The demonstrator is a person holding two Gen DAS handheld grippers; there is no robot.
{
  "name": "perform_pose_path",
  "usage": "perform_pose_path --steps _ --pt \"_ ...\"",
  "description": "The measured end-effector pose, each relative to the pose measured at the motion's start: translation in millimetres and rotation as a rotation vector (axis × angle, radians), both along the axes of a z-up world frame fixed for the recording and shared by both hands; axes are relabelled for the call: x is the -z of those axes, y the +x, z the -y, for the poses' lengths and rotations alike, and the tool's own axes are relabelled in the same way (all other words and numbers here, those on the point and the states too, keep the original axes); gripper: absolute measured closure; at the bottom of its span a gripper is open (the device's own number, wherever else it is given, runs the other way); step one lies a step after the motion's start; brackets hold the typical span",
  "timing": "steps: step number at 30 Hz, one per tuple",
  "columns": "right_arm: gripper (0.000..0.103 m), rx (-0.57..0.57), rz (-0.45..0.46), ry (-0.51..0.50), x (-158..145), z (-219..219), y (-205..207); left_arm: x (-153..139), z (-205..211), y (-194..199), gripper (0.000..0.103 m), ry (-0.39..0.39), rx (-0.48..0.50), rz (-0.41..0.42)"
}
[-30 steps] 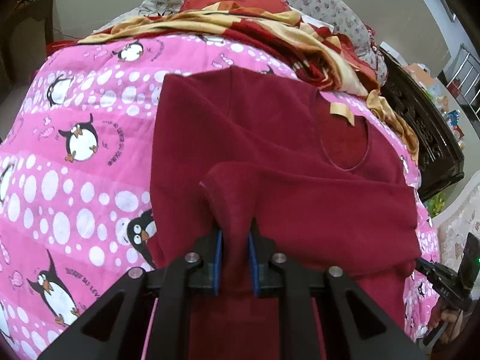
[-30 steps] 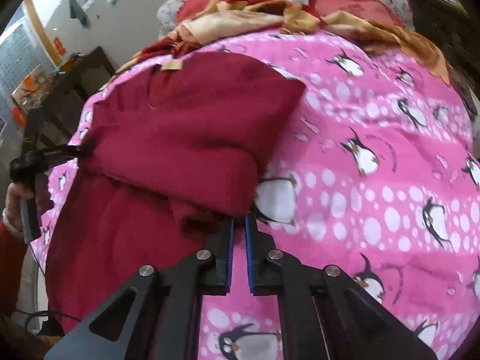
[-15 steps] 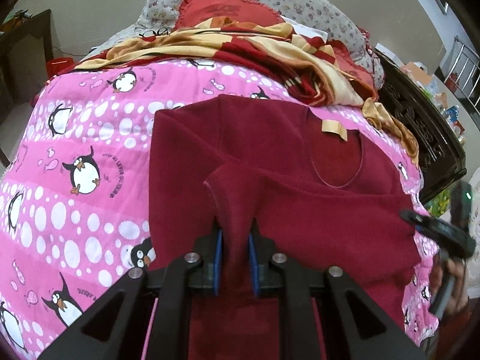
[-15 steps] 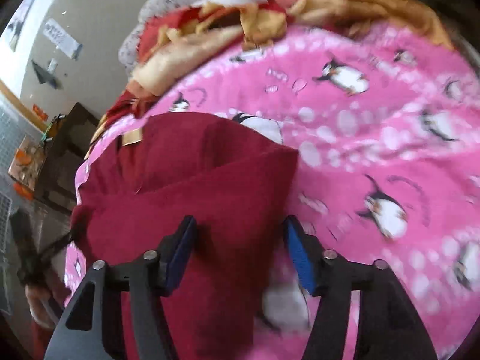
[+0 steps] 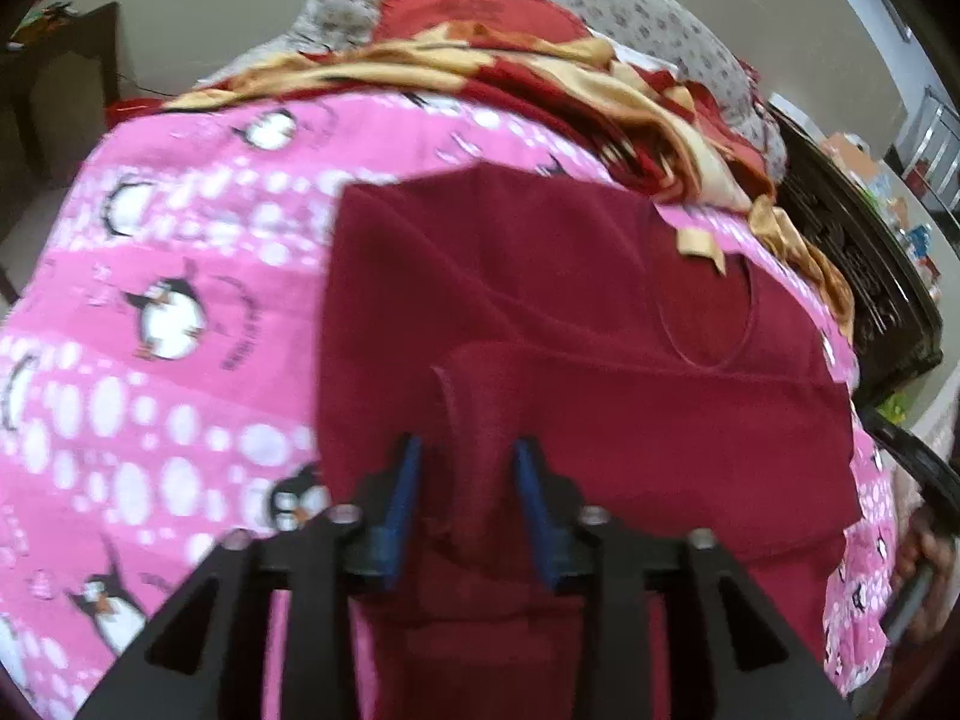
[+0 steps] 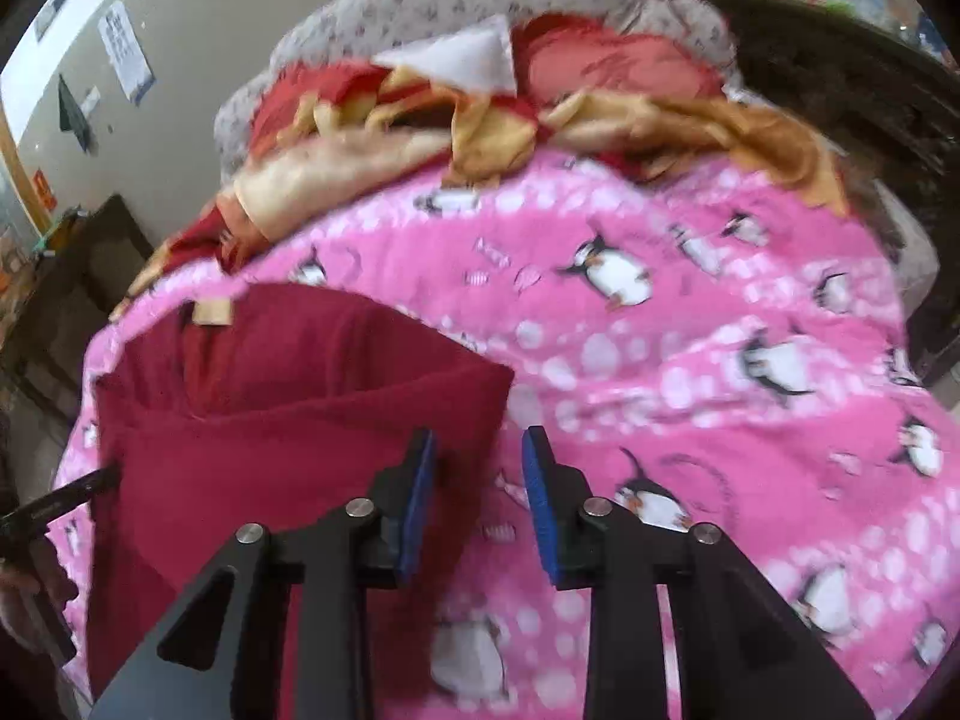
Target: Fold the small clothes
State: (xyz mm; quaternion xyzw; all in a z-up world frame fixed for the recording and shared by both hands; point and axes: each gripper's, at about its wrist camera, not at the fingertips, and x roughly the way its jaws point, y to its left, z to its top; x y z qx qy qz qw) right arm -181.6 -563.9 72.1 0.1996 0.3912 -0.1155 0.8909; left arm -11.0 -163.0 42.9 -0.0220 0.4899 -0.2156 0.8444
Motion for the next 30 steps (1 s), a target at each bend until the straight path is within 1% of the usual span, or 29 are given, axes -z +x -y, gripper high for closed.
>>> perform_pose_path --steps 1,2,4,6,7,8,9,10,11,12,13,15,17,19,21,25,28,30 --pt "0.048 -0.031 0.010 0.020 -5 -6 -5 -3 -4 -1 0.055 -0.004 -0.015 0.008" --pt "0.048 -0.078 0.014 0.030 -9 -17 -11 -6 -7 -2 0.054 -0.012 -0.027 0.015" --pt "0.048 -0.139 -0.004 0.010 -6 -37 -17 -11 -13 -6 0.052 -0.029 -0.041 0.017" --pt "0.048 -0.187 -0.047 -0.024 6 -54 -20 -11 -16 -11 0.049 -0.042 -0.044 0.009" --pt "0.048 -0.190 -0.081 -0.047 17 -56 -19 -8 -15 -14 0.045 -0.041 -0.043 0.003" --pt "0.048 -0.171 -0.141 -0.078 33 -56 -16 -4 -15 -17 0.041 -0.032 -0.043 -0.005" --pt "0.048 -0.154 -0.172 -0.083 44 -53 -16 1 -11 -19 0.039 -0.014 -0.040 -0.012" --pt "0.048 -0.140 -0.181 -0.062 53 -48 -15 5 -7 -20 0.034 0.010 -0.028 -0.002" --pt "0.048 -0.126 -0.170 -0.031 55 -43 -17 8 -2 -22 0.032 0.055 -0.016 0.022" --pt "0.048 -0.103 -0.158 -0.005 53 -38 -20 10 1 -23 0.032 0.090 -0.016 0.030" --pt "0.048 -0.080 -0.153 -0.010 47 -37 -24 12 3 -22 0.031 0.120 -0.016 0.023" --pt "0.048 -0.066 -0.135 -0.047 34 -39 -35 12 -1 -21 0.031 0.103 -0.027 -0.003" --pt "0.048 -0.071 -0.115 -0.046 21 -40 -48 7 -10 -23 0.031 0.072 -0.051 -0.019" --pt "0.048 -0.081 -0.086 -0.027 10 -42 -65 -1 -19 -30 0.031 0.053 -0.069 -0.003" --pt "0.048 -0.095 -0.078 -0.011 4 -47 -82 -9 -26 -38 0.031 0.056 -0.078 0.018" --pt "0.046 -0.147 -0.091 0.028 4 -61 -103 -19 -37 -63 0.031 0.065 -0.081 0.046" --pt "0.045 -0.175 -0.107 0.047 13 -75 -113 -25 -40 -79 0.031 0.068 -0.076 0.064" --pt "0.044 -0.176 -0.114 0.078 23 -83 -116 -28 -41 -91 0.031 0.075 -0.073 0.079"
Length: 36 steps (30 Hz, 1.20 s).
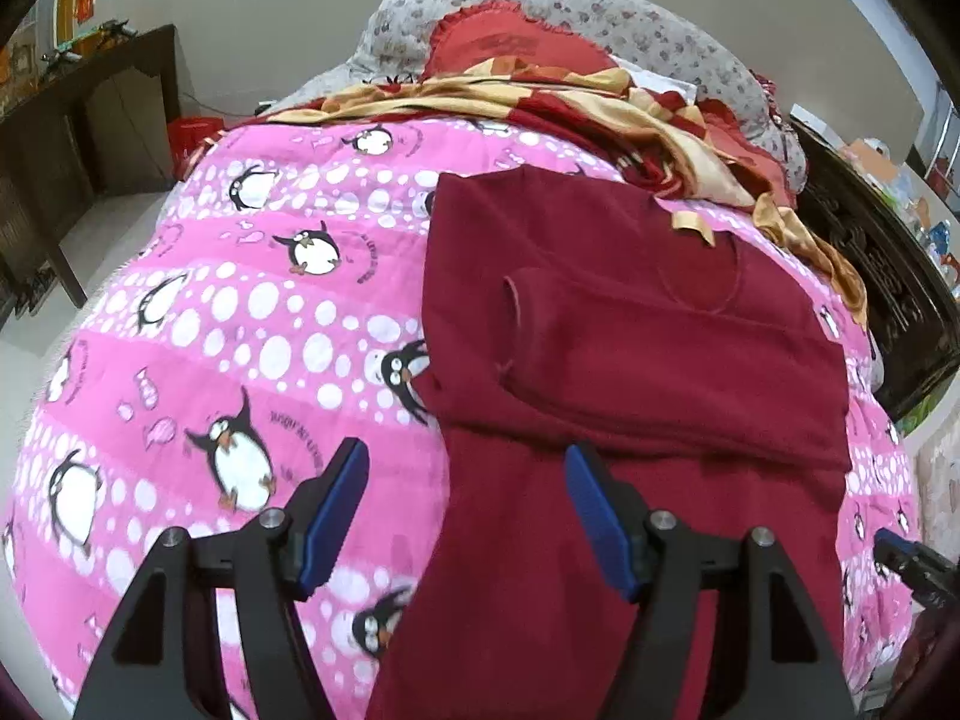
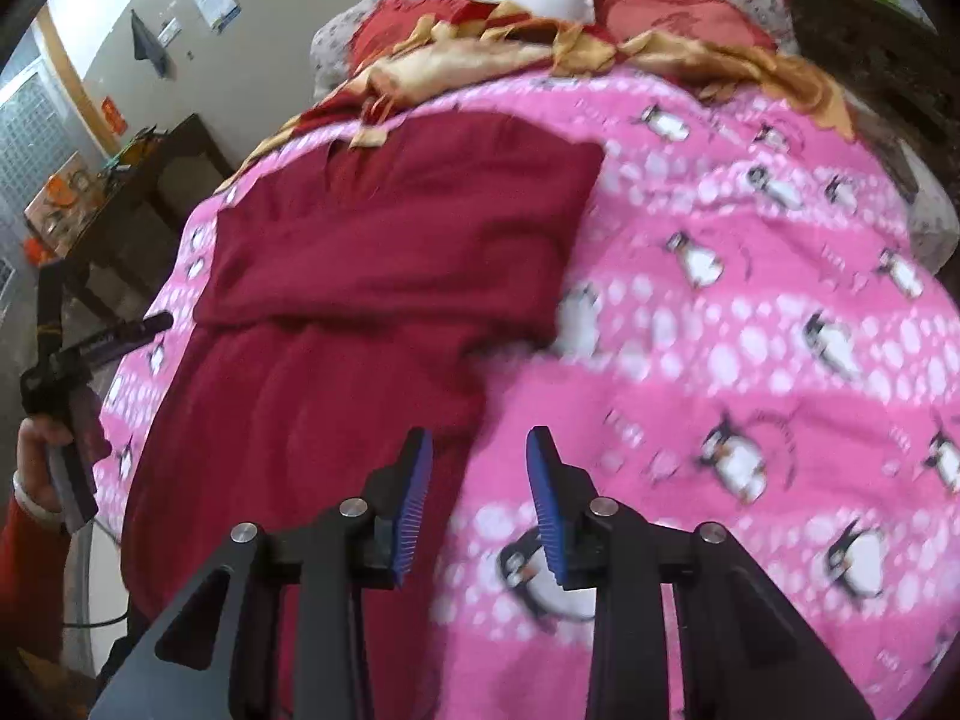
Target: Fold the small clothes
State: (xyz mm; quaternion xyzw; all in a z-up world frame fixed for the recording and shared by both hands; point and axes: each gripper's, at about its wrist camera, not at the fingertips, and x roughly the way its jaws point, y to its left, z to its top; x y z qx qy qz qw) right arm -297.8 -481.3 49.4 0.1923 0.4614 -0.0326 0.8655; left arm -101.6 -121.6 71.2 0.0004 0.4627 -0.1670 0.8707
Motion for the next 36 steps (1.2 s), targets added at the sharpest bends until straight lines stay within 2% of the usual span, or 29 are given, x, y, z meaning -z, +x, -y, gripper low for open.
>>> perform_pose_path --steps 6,9,10,11,12,16,19,20,22,25,27,29,32,36 --pt "0.039 0.024 -0.052 0.077 36 -11 4 -3 -2 -26 0.031 0.006 0.021 0.005" --pt "0.040 0.015 -0.023 0.095 39 -18 6 -4 -3 -37 0.031 0.014 0.030 0.009" --pt "0.046 0.008 -0.015 0.092 39 -20 6 -4 -5 -40 0.031 0.015 0.030 0.009" --pt "0.060 -0.007 -0.009 0.077 37 -24 5 -3 -7 -43 0.031 0.017 0.030 0.008" --pt "0.066 -0.008 -0.002 0.049 35 -26 3 -3 -9 -47 0.031 0.019 0.029 0.006" --pt "0.069 0.003 0.041 -0.022 21 -26 -14 0 -19 -58 0.031 0.038 0.024 -0.002" --pt "0.070 0.022 0.010 -0.020 26 -18 -19 5 -29 -64 0.031 0.052 0.013 -0.014" --pt "0.077 0.030 -0.005 -0.028 28 -17 -21 7 -32 -66 0.031 0.051 0.011 -0.021" --pt "0.077 0.039 -0.017 -0.035 29 -15 -26 11 -38 -72 0.031 0.056 0.011 -0.038" --pt "0.076 0.026 0.036 0.016 16 -14 -43 15 -47 -82 0.031 0.050 0.025 -0.053" --pt "0.065 0.011 0.051 0.035 6 -15 -54 16 -54 -88 0.031 0.049 0.025 -0.061" --pt "0.046 -0.003 0.048 0.066 1 -15 -64 17 -61 -94 0.031 0.035 0.021 -0.075" --pt "0.045 -0.085 0.017 0.129 -1 -23 -77 17 -71 -103 0.030 0.004 0.020 -0.100" --pt "0.044 -0.180 -0.036 0.130 3 -37 -94 20 -83 -116 0.027 0.001 0.016 -0.112"
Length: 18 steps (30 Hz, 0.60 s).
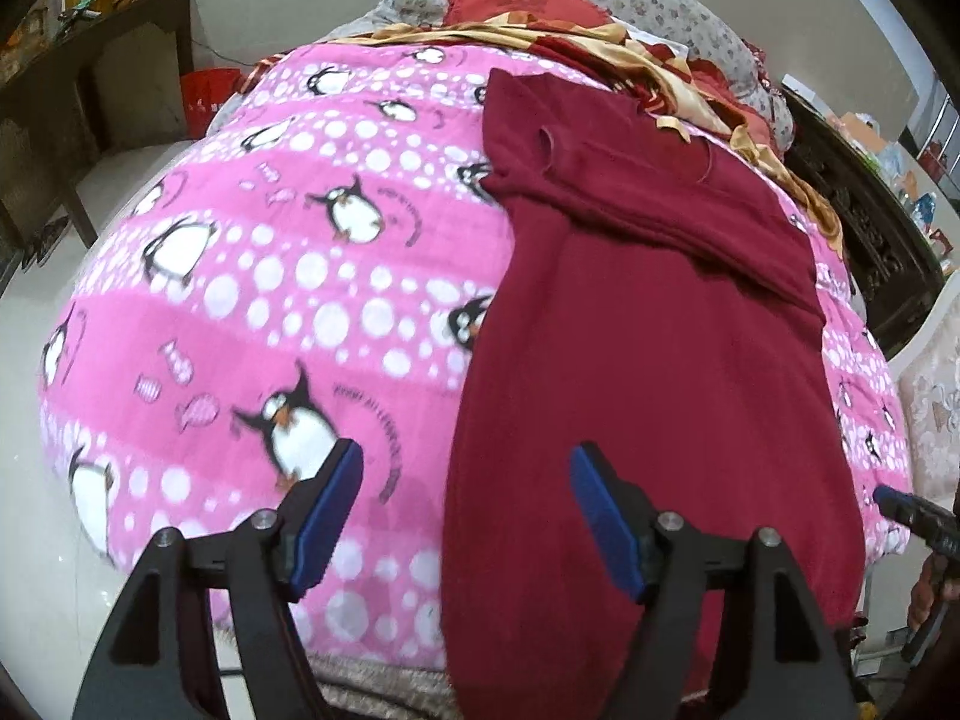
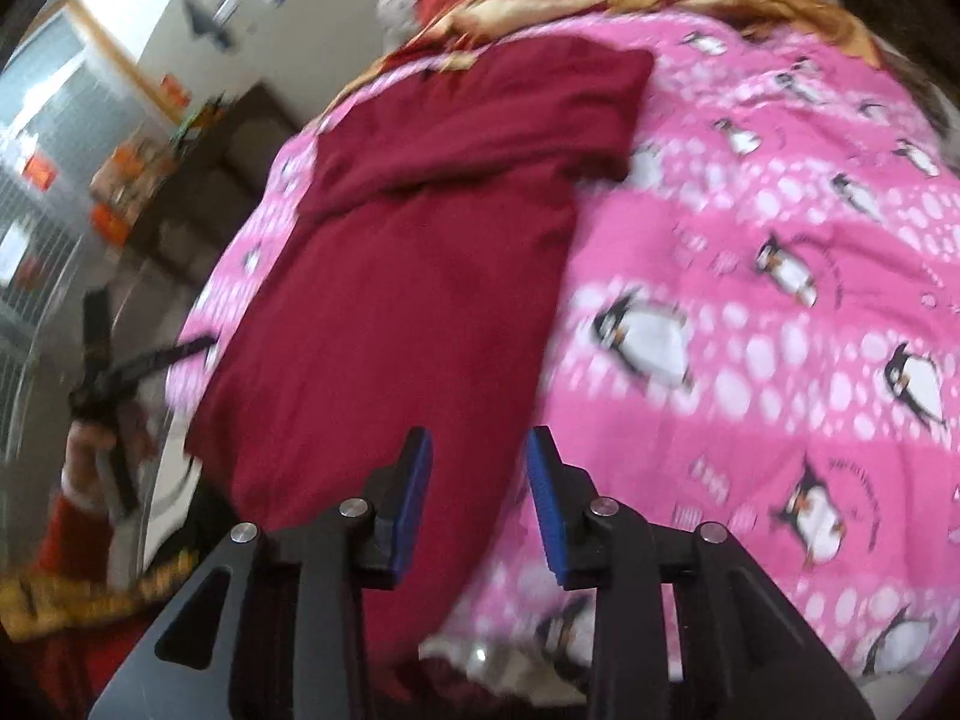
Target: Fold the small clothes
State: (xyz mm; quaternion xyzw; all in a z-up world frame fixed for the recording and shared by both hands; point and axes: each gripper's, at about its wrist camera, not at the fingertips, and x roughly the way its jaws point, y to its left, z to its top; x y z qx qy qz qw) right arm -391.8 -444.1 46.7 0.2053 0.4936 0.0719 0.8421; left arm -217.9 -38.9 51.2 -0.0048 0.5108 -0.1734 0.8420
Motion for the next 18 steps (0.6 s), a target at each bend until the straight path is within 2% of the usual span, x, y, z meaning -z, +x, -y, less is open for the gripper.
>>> perform_pose_path --steps 6,10,15,18 --pt "0.044 -0.021 -0.036 0.066 13 -4 -20 10 -11 -12 0.027 -0.056 -0.008 -0.092" --pt "0.043 -0.027 -0.054 0.090 26 -12 -25 16 -11 -22 0.027 -0.032 0.017 -0.118" --pt "0.042 -0.056 -0.034 0.166 25 -15 -23 23 -13 -33 0.027 -0.020 0.028 -0.141" --pt "0.042 -0.087 -0.035 0.166 28 -19 -19 24 -10 -34 0.027 -0.022 0.041 -0.153"
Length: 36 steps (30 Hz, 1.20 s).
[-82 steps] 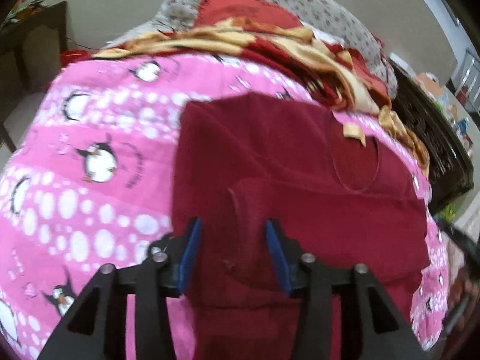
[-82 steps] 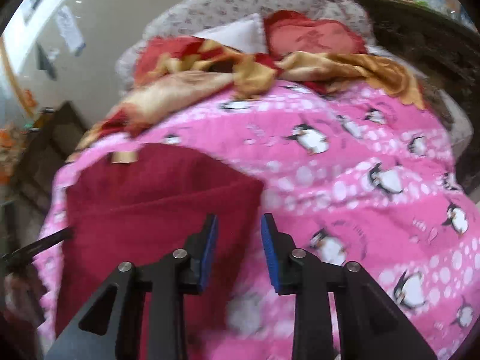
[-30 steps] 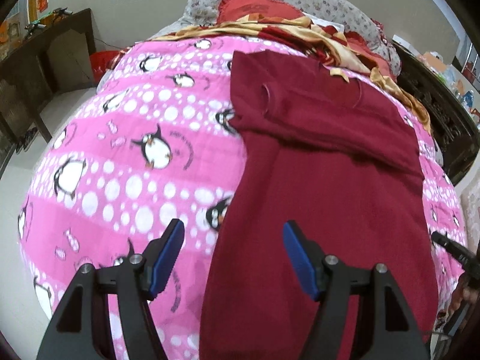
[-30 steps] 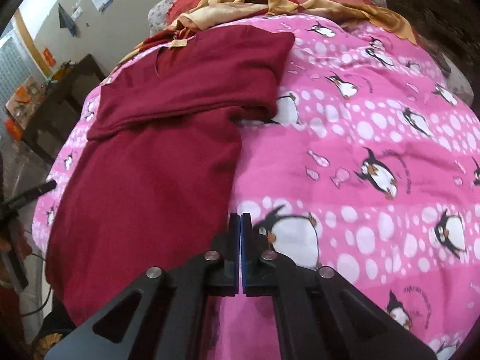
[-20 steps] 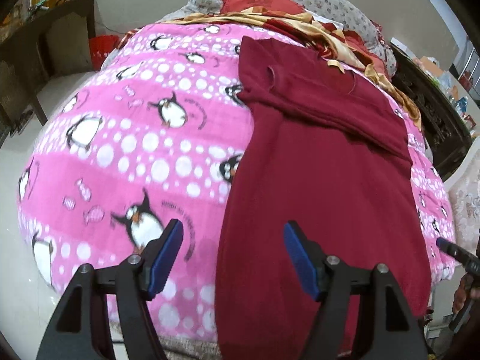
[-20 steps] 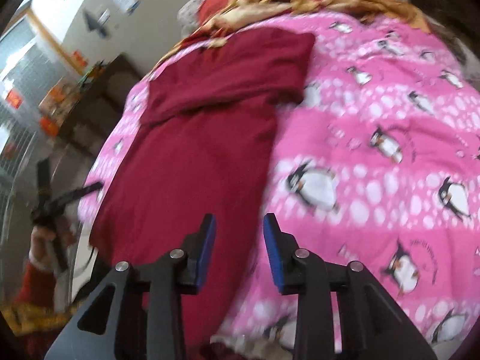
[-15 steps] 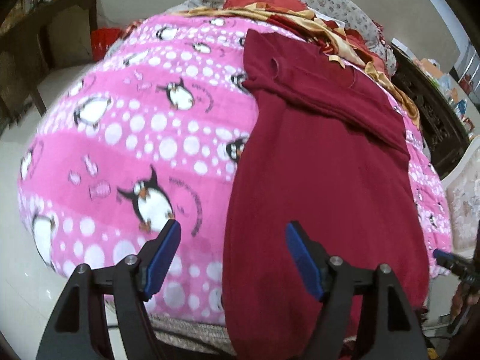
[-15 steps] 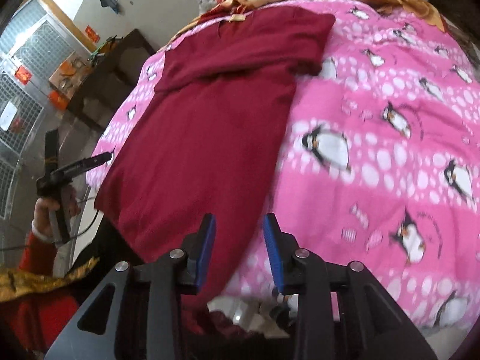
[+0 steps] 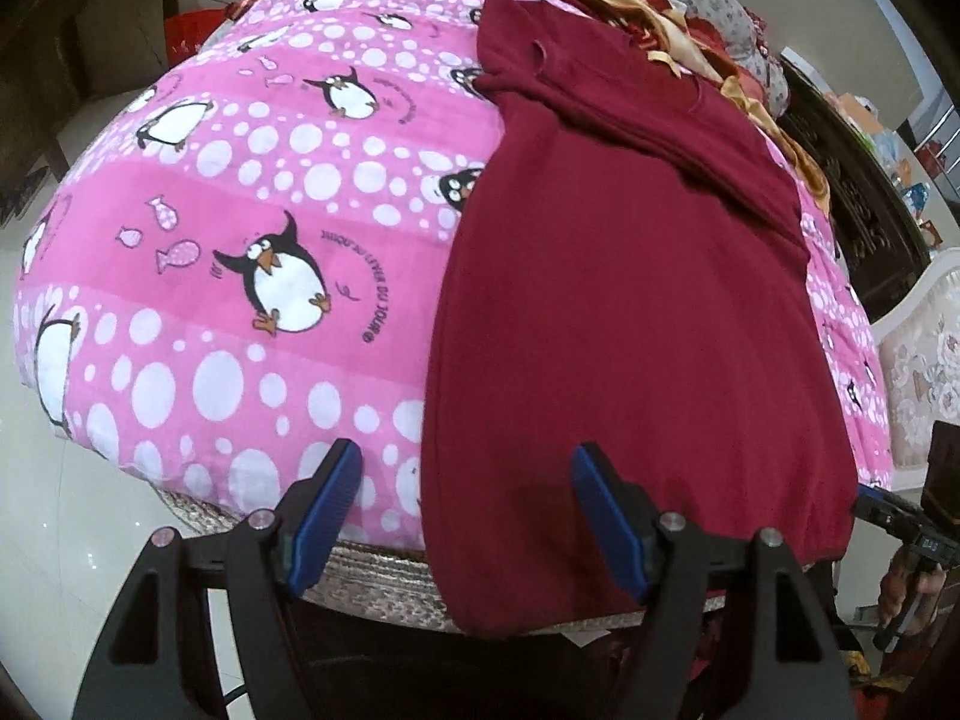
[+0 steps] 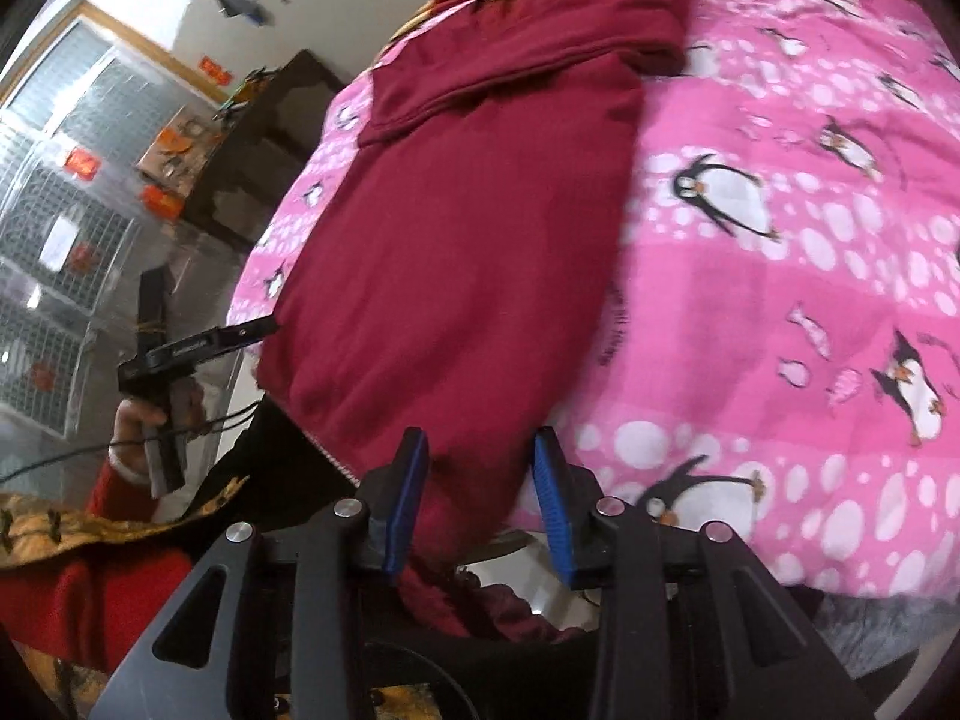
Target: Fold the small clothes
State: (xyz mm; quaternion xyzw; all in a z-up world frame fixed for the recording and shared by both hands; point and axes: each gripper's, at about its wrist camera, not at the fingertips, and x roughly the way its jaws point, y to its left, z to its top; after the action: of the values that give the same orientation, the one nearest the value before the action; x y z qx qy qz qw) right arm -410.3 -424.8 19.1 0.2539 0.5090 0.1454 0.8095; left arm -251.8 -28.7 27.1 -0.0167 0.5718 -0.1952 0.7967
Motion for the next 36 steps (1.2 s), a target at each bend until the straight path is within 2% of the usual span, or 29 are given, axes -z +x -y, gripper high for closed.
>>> perform_pose_path --steps 7,10,16,18,19,20,22,24,27,29,36 --pt "0.041 -0.024 -0.001 0.037 8 -4 8 5 18 -3 0.027 0.017 0.113 -0.028" --pt "0.041 -0.012 0.000 0.081 14 -3 9 9 25 -3 0.027 0.054 0.134 -0.023" --pt "0.041 -0.014 0.038 0.115 17 -2 7 9 20 -2 0.047 0.050 0.125 -0.031" --pt "0.049 0.005 0.036 0.152 23 0 8 8 18 0 0.058 0.045 0.100 -0.030" --pt "0.060 0.007 0.027 0.152 25 -1 9 8 17 1 0.071 0.034 0.096 -0.034" --pt "0.065 0.002 0.022 0.144 25 -3 9 6 15 0 0.082 0.015 0.097 -0.043" --pt "0.067 -0.013 0.039 0.120 18 -6 7 1 16 0 0.090 -0.013 0.116 -0.052" --pt "0.068 -0.022 0.074 0.118 2 -9 1 -8 15 -3 0.092 -0.025 0.130 -0.038" --pt "0.069 -0.046 0.112 0.095 -20 -11 -12 -27 8 -10 0.092 -0.090 0.156 -0.021" --pt "0.069 -0.051 0.116 0.081 -25 -12 -20 -33 4 -12 0.092 -0.093 0.166 -0.008" --pt "0.068 -0.006 -0.009 0.115 17 2 -17 -1 -3 -10 0.092 -0.074 0.128 -0.073"
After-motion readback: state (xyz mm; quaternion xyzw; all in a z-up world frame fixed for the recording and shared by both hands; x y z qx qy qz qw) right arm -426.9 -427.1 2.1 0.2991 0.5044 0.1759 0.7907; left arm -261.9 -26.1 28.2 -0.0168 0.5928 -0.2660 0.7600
